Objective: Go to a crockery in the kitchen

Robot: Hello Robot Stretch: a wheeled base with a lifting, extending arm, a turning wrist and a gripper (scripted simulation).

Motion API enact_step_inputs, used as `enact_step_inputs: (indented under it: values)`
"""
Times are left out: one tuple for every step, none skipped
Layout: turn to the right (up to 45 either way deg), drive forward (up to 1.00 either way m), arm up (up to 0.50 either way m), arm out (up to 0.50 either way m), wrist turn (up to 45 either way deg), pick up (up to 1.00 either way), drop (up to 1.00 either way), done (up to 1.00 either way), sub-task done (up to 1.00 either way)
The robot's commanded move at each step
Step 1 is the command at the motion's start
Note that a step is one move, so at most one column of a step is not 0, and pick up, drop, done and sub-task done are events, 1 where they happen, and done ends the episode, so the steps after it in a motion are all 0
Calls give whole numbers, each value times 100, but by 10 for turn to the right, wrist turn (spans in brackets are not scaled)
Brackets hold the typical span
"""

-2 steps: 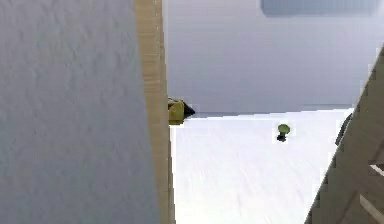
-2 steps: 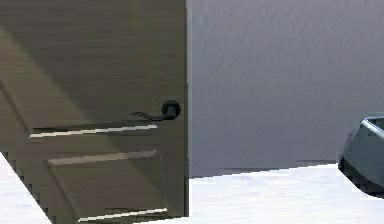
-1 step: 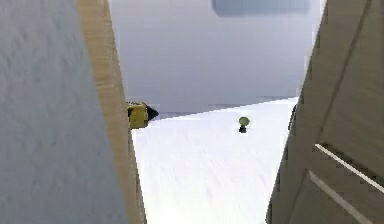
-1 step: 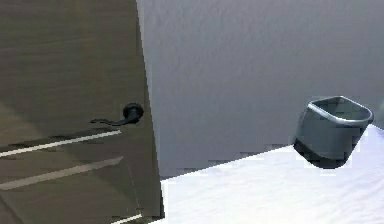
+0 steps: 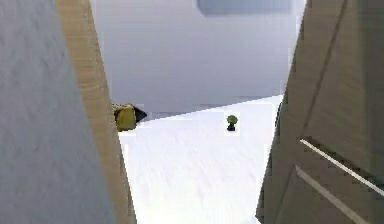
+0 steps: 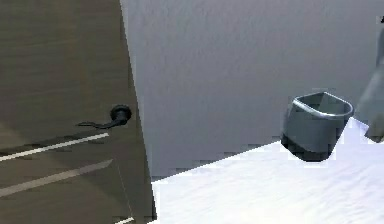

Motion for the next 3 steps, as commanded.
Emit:
enact_step_inputs:
  values:
    - [0, 10, 0, 0, 0, 0, 0, 0, 0]
    - [90, 0, 0, 0, 0, 0, 0, 0, 0]
    - [0, 55, 0, 0, 0, 0, 0, 0, 0]
